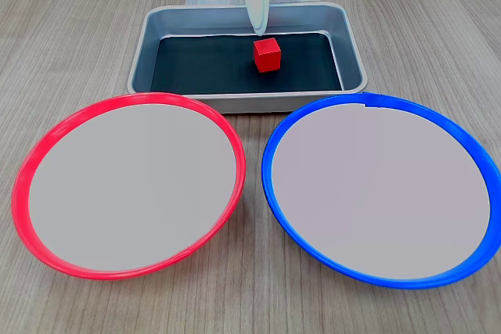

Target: Move a red block from tray to red dish

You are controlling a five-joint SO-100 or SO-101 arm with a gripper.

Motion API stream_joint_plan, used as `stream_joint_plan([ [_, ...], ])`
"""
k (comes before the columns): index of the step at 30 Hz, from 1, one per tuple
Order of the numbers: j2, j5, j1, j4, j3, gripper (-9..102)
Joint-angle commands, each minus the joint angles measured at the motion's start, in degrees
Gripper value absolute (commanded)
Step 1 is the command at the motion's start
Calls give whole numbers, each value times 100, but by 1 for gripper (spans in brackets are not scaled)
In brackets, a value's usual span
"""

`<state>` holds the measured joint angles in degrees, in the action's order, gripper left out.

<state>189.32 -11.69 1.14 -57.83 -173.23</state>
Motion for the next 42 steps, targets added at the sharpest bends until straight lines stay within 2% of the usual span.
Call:
stream_joint_plan([
  [1, 141, -44, 35, -9, 9, 0],
  [36, 141, -35, 26, 0, 9, 0],
  [39, 149, 229, -26, 0, 35, 0],
  [42, -44, 1301, 193, -316, 668, 0],
])
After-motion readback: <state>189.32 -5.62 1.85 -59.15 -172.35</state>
